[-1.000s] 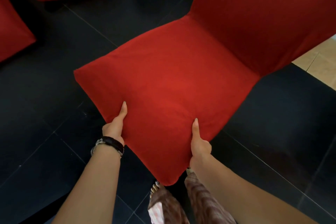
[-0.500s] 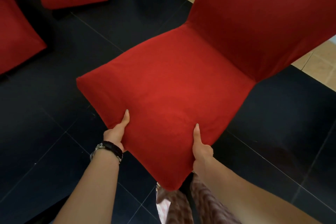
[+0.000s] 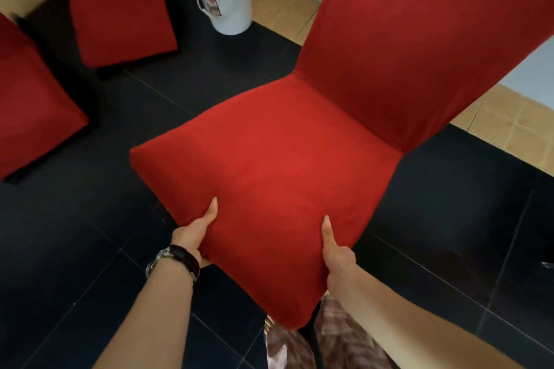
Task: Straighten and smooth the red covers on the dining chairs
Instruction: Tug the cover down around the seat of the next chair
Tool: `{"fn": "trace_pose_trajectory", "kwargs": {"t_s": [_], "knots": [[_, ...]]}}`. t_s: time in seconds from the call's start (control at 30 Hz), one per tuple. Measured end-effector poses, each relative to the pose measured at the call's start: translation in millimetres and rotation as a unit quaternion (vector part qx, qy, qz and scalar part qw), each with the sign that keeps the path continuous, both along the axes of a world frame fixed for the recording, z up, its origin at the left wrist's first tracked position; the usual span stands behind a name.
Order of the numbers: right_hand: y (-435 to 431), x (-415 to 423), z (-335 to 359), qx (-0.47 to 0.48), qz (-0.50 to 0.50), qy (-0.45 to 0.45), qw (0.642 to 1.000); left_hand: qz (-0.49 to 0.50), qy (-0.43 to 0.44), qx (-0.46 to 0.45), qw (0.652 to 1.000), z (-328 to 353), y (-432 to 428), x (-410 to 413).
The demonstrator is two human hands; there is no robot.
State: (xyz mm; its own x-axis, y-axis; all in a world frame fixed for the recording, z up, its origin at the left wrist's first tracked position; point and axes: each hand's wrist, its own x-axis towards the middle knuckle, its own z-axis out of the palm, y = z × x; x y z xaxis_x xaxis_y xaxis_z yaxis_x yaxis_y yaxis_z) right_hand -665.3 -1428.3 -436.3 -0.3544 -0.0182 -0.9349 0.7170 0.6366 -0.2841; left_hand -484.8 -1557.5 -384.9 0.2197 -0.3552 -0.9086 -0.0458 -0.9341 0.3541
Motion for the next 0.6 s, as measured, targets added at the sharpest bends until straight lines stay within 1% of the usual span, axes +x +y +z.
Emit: {"fn": "trace_pose_trajectory", "kwargs": {"t_s": [0.17, 0.27, 0.37, 0.43, 0.47, 0.5, 0.53, 0.57, 0.6], "knots": [[-3.2, -2.0, 31.5, -0.021, 0.002, -0.01, 1.0, -0.043, 0.0, 0.009, 0.999, 34.7, -10.1, -1.9], [-6.5, -3.1, 46.9, -0.035, 0.006, -0.016, 0.999, -0.106, -0.008, -0.006, 0.994, 54.3, -16.4, -1.2], [-9.7, -9.7, 59.6, -0.045, 0.015, -0.022, 0.999, -0.18, -0.041, -0.057, 0.981, 64.0, -20.8, -5.6], [-12.0, -17.4, 68.0, -0.045, 0.022, -0.018, 0.999, -0.239, -0.087, -0.107, 0.961, 69.5, -22.5, -14.5], [-13.3, -22.0, 72.5, -0.045, 0.023, -0.015, 0.999, -0.284, -0.134, -0.137, 0.939, 72.4, -22.8, -19.3], [-14.6, -26.7, 77.1, -0.046, 0.024, -0.012, 0.999, -0.338, -0.197, -0.173, 0.904, 76.0, -22.2, -24.2], [-15.9, -31.7, 81.5, -0.047, 0.026, -0.011, 0.999, -0.388, -0.267, -0.221, 0.854, 80.2, -21.4, -28.7], [-17.3, -36.7, 85.8, -0.048, 0.026, -0.011, 0.998, -0.432, -0.329, -0.28, 0.791, 85.0, -20.1, -33.1], [-18.5, -41.6, 90.3, -0.051, 0.027, -0.011, 0.998, -0.475, -0.37, -0.338, 0.723, 89.3, -19.9, -36.9]]}}
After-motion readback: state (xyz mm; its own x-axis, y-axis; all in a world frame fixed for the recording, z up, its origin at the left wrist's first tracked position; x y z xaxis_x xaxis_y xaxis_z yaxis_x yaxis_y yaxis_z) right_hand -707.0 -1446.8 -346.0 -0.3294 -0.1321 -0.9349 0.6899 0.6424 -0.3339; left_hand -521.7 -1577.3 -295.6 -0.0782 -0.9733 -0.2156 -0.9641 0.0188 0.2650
